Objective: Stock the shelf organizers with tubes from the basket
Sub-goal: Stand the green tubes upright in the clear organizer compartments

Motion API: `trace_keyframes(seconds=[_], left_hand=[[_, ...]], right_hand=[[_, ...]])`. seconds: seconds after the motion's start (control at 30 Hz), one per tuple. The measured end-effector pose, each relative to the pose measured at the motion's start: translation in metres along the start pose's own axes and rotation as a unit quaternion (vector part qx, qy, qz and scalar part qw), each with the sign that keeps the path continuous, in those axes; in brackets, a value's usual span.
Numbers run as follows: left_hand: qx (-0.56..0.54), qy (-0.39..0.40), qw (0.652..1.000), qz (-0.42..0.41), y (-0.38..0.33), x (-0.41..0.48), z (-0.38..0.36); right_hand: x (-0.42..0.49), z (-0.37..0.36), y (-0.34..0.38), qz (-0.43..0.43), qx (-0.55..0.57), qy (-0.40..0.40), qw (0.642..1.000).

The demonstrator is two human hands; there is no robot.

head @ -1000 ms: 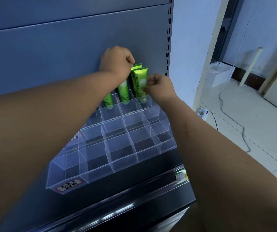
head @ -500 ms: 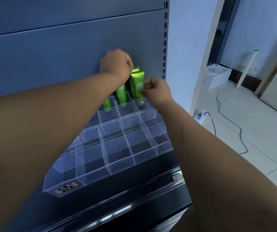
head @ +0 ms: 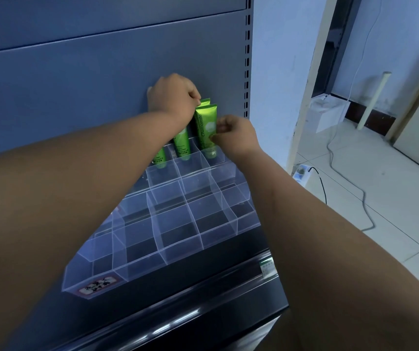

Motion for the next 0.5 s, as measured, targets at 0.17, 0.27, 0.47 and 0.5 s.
trace_keyframes(seconds=[0.17,0.27,0.47,0.5], left_hand=[[-0.029,0.018,0.999,0.006,0.004,0.000,0.004],[-0.053,0.026,0.998,0.003,0.006,-0.002,0.007],[-0.063,-0.003,0.998,-0.019,0.009,-0.022,0.030],[-0.020,-0.040,0.998,-0.040,0.013,-0.030,0.039]], right_hand=[[0.000,0.002,0.004,-0.008,-0.011,0.005,1.000],[0.000,0.006,0.007,-0.011,-0.040,0.014,0.999],[-0.022,0.014,0.043,0.025,-0.180,0.041,0.982],[-0.029,0.012,0.051,0.042,-0.232,0.052,0.970]])
Point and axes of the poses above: each hand's wrist, its own x-axis towards the middle knuckle, its own z-axis out of the back of the hand, y = z × x, the point moved 2 cm from there along x, towards the middle knuckle, and after that the axes turned 15 degrees about z, right-handed, at the moved point
